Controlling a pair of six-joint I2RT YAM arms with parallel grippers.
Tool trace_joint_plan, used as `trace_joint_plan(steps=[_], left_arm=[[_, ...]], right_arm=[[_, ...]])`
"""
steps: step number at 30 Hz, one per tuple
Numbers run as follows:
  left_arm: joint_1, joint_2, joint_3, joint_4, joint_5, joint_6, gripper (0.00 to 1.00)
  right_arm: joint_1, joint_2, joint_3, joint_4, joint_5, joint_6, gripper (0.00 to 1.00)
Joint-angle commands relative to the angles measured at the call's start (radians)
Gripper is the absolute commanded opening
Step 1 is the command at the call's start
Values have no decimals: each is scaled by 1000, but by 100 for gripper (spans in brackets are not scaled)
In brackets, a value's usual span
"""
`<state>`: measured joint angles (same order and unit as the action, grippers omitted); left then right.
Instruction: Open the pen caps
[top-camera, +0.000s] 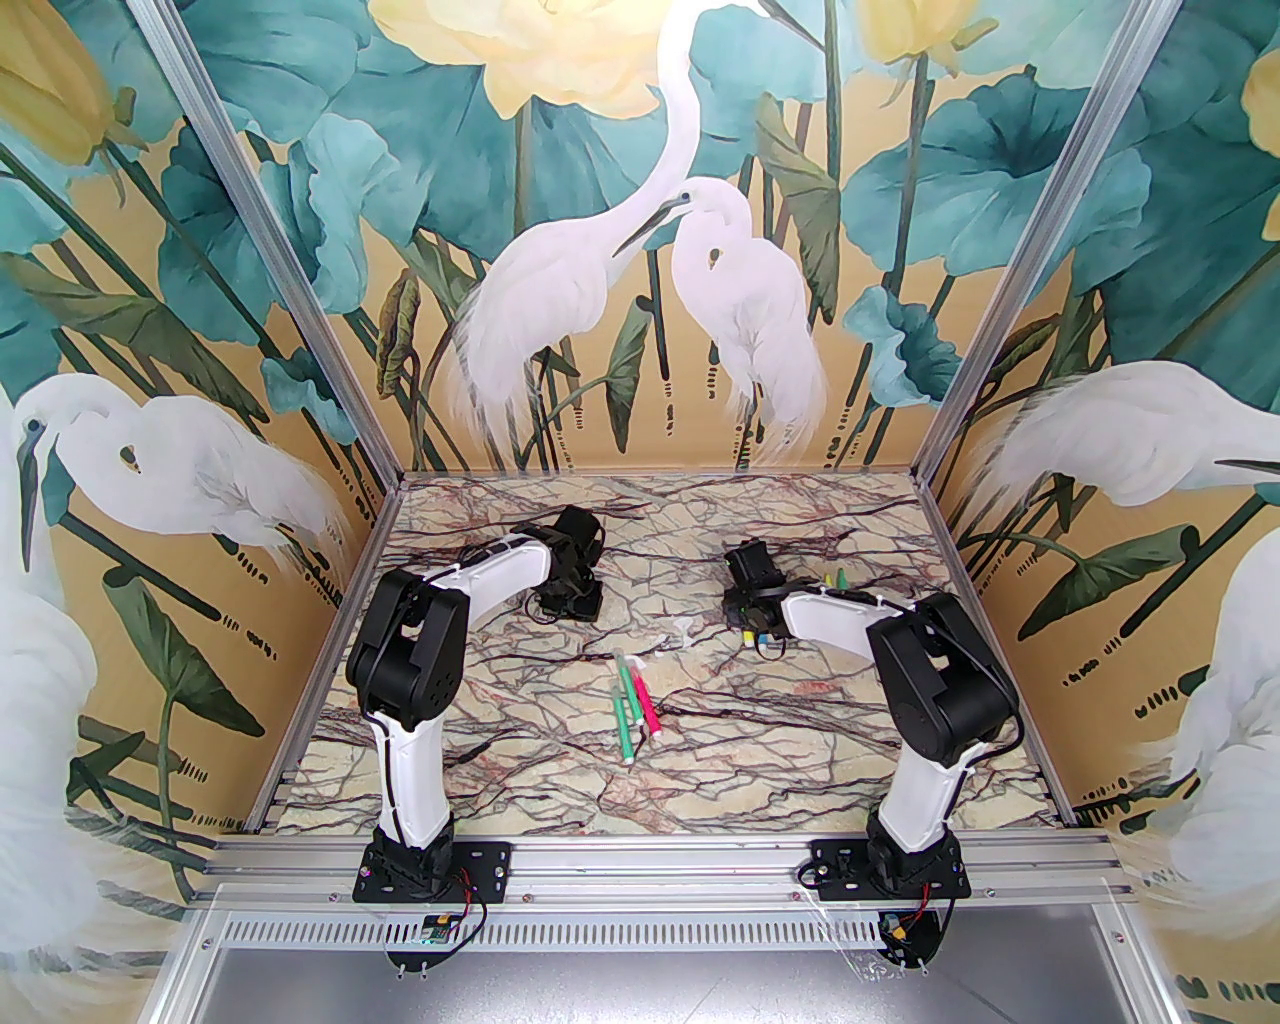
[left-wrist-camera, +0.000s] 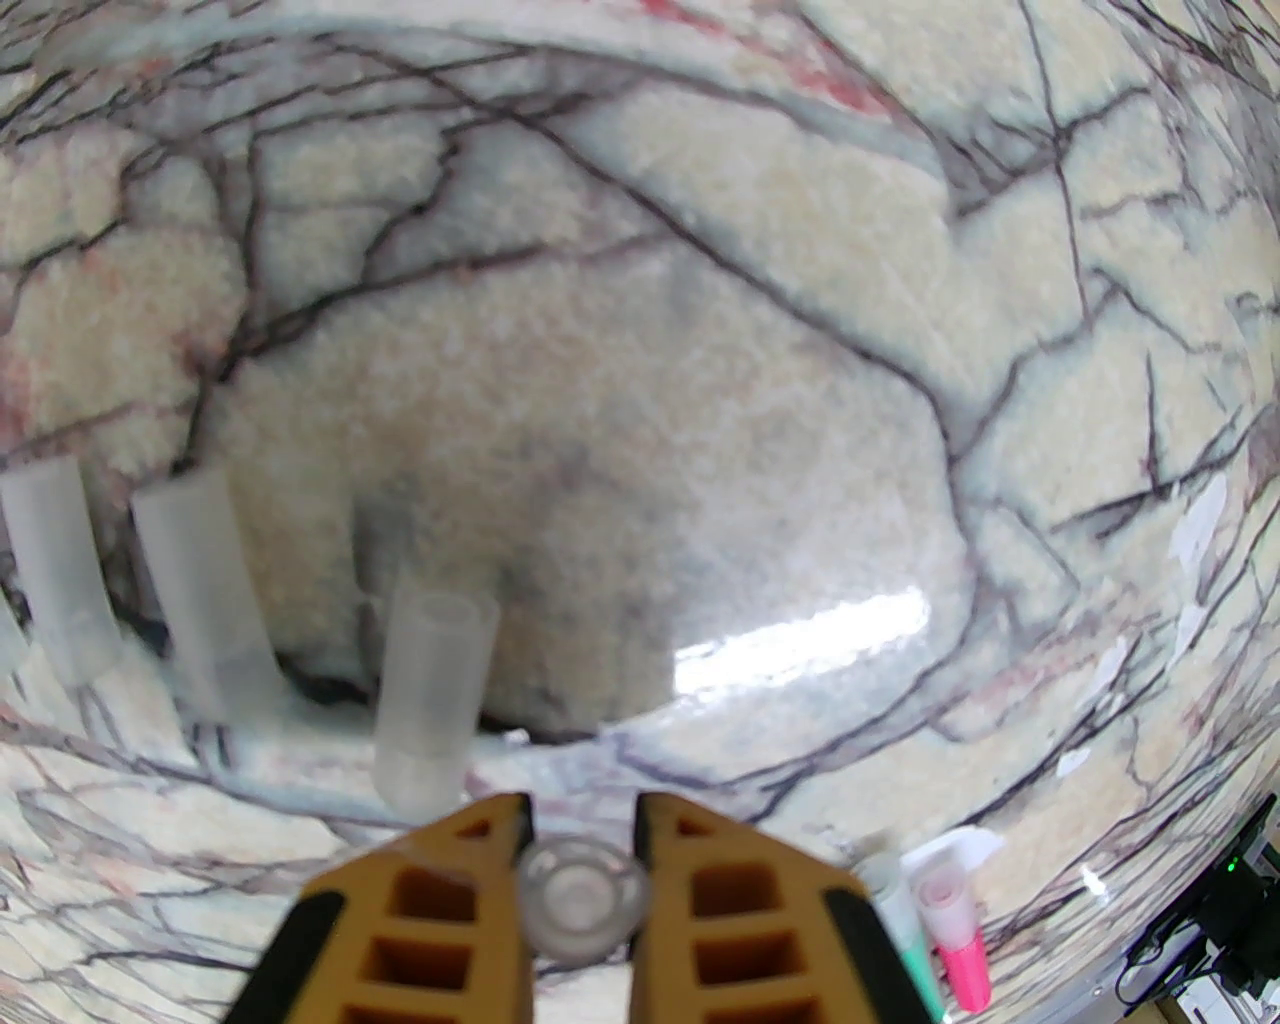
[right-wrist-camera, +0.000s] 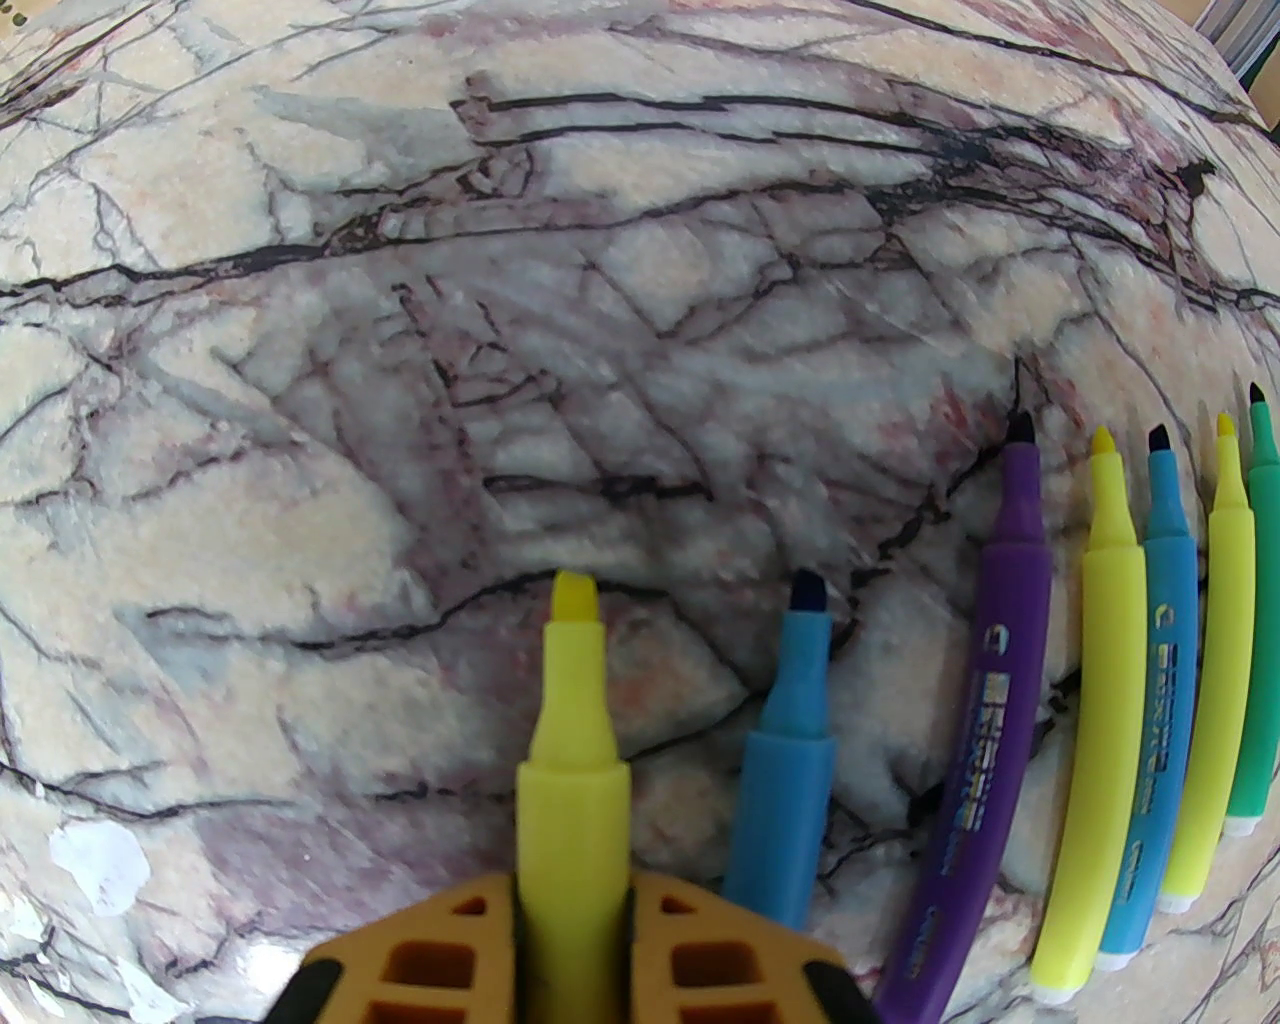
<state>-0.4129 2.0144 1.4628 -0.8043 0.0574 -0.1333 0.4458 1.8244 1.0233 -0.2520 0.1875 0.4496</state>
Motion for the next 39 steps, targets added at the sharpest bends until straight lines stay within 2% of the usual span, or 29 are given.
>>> trace_joint_plan(steps=[1,9,17,28,33,39], left_arm=[[-7,35,25,-6,-12,16,9],[-9,50,27,-2,3,14,15],[-9,48,24,-7,9,16,26],[-9,-18,-7,21,34,14,37],[-7,-112,-61,88,67,-3,48],[23,-262,-176,210,85,-23,67]], right_arm=[[0,14,17,-15,10,7,7],[0,16,15,-21,5,8,12],[8,11,22,-42,30,-3,23],[47,-55,30,-79,41,-54,33],[91,-109,44,-119,26,-106,38],[139,-146,63,-180,-109,-172,39]])
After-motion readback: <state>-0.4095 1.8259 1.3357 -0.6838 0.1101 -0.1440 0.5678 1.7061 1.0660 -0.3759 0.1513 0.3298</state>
